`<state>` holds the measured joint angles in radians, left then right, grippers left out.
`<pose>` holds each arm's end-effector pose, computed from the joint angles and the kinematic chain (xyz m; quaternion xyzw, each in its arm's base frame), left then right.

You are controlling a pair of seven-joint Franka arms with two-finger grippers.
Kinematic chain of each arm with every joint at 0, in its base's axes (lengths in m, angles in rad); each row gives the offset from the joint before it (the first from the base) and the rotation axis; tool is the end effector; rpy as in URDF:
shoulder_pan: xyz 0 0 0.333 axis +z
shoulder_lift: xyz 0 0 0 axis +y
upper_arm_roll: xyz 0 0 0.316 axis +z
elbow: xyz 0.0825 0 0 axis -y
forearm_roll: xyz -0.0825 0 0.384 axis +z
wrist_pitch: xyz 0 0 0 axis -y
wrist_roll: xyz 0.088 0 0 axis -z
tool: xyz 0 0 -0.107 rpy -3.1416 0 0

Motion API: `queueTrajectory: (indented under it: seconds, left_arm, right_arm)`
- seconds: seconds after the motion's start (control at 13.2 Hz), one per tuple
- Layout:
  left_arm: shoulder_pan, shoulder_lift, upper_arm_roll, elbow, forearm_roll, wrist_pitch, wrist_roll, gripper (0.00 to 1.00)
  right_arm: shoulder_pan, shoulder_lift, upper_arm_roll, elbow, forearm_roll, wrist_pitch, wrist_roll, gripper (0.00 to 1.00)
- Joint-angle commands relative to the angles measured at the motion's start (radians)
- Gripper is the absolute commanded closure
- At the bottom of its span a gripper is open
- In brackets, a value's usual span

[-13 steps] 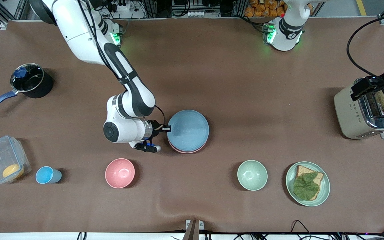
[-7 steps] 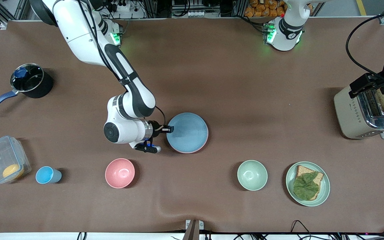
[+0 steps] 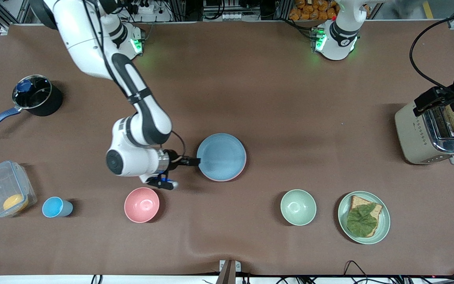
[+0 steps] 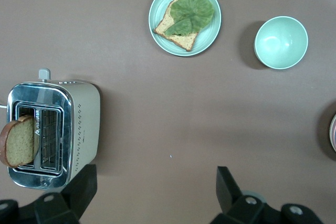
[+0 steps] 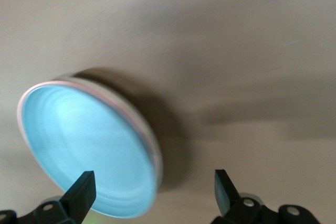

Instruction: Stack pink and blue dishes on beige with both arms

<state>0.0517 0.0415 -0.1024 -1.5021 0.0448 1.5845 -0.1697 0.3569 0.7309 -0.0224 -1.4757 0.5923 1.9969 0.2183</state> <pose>0.5690 -0.0228 0.6351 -0.9978 -0.0597 -0.0227 0.0179 0.6493 0.2645 0.2365 -0.9604 0.0902 0.1625 0.2078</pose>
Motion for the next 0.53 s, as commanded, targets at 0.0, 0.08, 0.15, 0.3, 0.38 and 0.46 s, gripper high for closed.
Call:
queueTrajectory:
  seconds: [0.0,0.08,0.15,0.3,0.38,0.46]
  left_arm:
    - [-0.001,-0.005,0.0,0.005,-0.016,-0.017,0.016,0.0]
    - [-0.001,-0.005,0.0,0.005,-0.016,-0.017,0.016,0.0]
    - [0.0,-0.006,0.0,0.005,-0.016,-0.018,0.016,0.0]
    - [0.003,-0.008,0.0,0.006,-0.016,-0.021,0.016,0.0]
    - [0.003,-0.009,0.001,0.006,-0.017,-0.026,0.016,0.0]
    - [0.005,-0.011,0.001,0.006,-0.019,-0.026,0.016,0.0]
  right_arm:
    - [-0.152,-0.068,0.016,-0.008,-0.08,-0.154,-0.075,0.0]
    - [-0.206,-0.09,0.016,-0.008,-0.124,-0.199,-0.088,0.0]
    - [-0.255,-0.111,0.018,-0.008,-0.193,-0.228,-0.089,0.0]
    - [-0.326,-0.146,0.018,-0.008,-0.325,-0.268,-0.114,0.0]
    - [-0.357,-0.162,0.018,-0.008,-0.36,-0.273,-0.152,0.0]
    - [-0.384,-0.174,0.018,-0.006,-0.389,-0.286,-0.193,0.0]
